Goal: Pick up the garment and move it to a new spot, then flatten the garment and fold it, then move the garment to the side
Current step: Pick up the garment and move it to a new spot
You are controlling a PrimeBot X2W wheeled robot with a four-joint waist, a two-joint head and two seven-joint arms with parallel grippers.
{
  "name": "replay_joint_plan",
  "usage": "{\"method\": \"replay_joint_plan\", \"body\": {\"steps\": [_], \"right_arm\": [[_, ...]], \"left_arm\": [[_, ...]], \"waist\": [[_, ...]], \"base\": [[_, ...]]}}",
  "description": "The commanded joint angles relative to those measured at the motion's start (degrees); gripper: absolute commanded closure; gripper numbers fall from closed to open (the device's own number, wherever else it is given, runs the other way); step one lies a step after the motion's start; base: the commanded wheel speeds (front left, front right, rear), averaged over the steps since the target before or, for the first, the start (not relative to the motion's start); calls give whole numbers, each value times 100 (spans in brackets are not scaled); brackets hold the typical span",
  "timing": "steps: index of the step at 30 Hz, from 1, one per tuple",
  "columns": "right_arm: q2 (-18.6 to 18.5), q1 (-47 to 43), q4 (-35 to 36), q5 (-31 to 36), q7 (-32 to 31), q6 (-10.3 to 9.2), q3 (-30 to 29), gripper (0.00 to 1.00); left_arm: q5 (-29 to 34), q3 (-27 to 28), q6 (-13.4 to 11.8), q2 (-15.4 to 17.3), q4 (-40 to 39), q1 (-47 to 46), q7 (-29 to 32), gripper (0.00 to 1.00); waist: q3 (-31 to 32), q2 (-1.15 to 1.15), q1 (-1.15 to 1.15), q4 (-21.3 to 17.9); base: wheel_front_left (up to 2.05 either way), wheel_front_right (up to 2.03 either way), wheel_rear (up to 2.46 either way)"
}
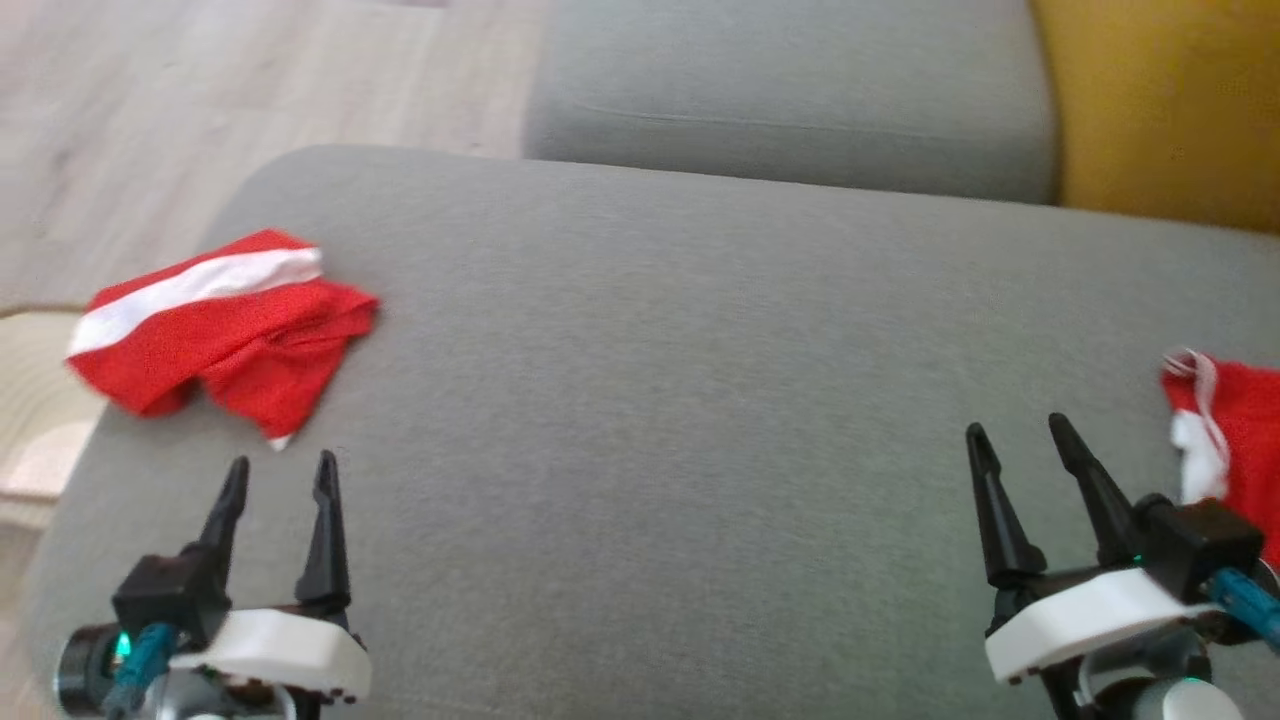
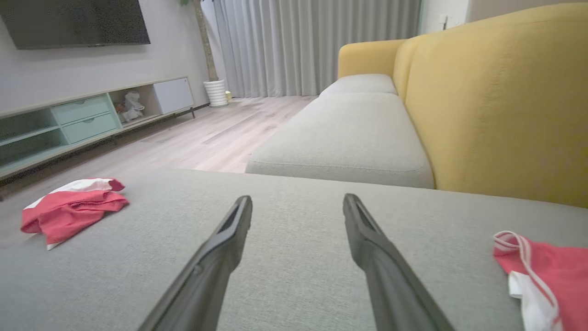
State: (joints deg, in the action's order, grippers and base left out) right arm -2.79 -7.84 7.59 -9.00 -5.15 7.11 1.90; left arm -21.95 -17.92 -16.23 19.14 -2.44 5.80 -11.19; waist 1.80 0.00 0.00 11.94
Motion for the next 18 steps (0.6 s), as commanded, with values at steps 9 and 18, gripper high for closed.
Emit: {"method": "replay_joint_plan", "body": {"steps": [9, 18], "right_arm": [[-25, 288, 167, 18, -2, 37, 243, 0], [-18, 284, 165, -11, -26, 37, 250, 0]], "left_arm": [[-64, 459, -134, 288, -395, -150, -120, 0], [-69, 506, -164, 303, -421, -179, -171, 0]], "waist": [[87, 0, 0, 652], [39, 0, 0, 688]], "base": [[0, 0, 0], [0, 0, 0]]}}
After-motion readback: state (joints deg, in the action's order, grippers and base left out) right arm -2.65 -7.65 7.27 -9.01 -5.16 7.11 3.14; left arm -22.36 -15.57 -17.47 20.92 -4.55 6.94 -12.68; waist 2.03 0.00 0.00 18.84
